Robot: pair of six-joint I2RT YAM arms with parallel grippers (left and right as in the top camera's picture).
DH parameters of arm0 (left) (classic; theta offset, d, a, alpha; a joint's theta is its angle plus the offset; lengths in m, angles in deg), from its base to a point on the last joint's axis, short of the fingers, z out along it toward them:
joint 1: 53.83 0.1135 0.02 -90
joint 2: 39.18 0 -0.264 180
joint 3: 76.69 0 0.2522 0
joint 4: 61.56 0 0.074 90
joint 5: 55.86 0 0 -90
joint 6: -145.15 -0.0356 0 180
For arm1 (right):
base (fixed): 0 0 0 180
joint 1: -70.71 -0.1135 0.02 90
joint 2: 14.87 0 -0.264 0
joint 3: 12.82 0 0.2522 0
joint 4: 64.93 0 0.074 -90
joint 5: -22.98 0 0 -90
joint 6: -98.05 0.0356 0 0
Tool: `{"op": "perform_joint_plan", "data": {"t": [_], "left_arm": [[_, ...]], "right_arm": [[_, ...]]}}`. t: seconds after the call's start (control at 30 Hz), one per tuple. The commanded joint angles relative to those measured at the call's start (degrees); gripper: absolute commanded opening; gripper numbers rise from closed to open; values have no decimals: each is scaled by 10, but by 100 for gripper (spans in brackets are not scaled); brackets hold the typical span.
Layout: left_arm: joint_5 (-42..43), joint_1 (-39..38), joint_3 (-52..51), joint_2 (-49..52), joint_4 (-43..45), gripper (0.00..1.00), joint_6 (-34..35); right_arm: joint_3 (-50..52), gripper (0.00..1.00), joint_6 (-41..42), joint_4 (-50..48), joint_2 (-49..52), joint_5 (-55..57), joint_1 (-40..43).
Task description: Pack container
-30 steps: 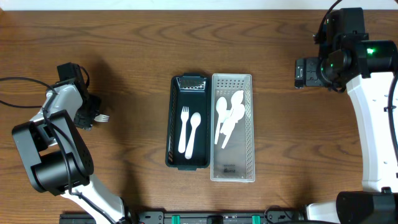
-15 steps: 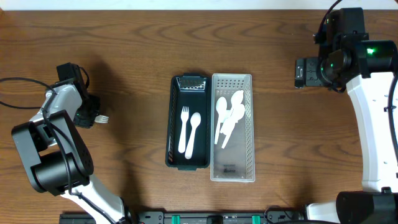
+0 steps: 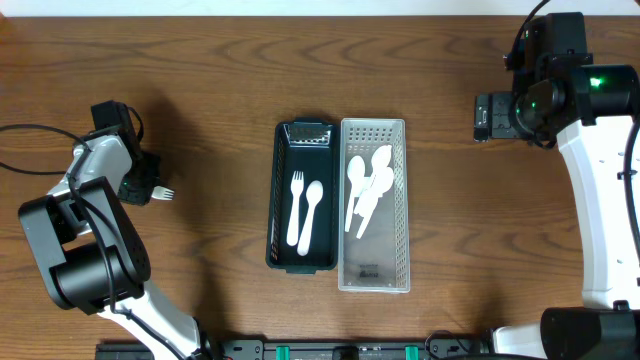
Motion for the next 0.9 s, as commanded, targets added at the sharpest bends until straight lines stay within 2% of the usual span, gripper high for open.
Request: {"op": "perform_joint_plan", "data": {"t": [0.0, 0.13, 0.4, 0.57, 0.7, 0.87], "left_arm": [[15, 3, -2, 23, -4, 7, 0], [38, 2, -1, 11, -4, 6, -7], [56, -37, 63, -82, -72, 6, -103], [55, -122, 117, -158, -144, 6, -167], [55, -213, 127, -199, -163, 6, -196], [55, -325, 126, -198, -196, 6, -226]], "right_arm": [[3, 93, -9, 0, 0, 4, 3], [3, 93, -9, -4, 0, 4, 3], [3, 93, -9, -11, 0, 4, 3], [3, 93, -9, -21, 0, 3, 3], [3, 93, -9, -34, 0, 3, 3], [3, 93, -9, -41, 0, 3, 3]]}}
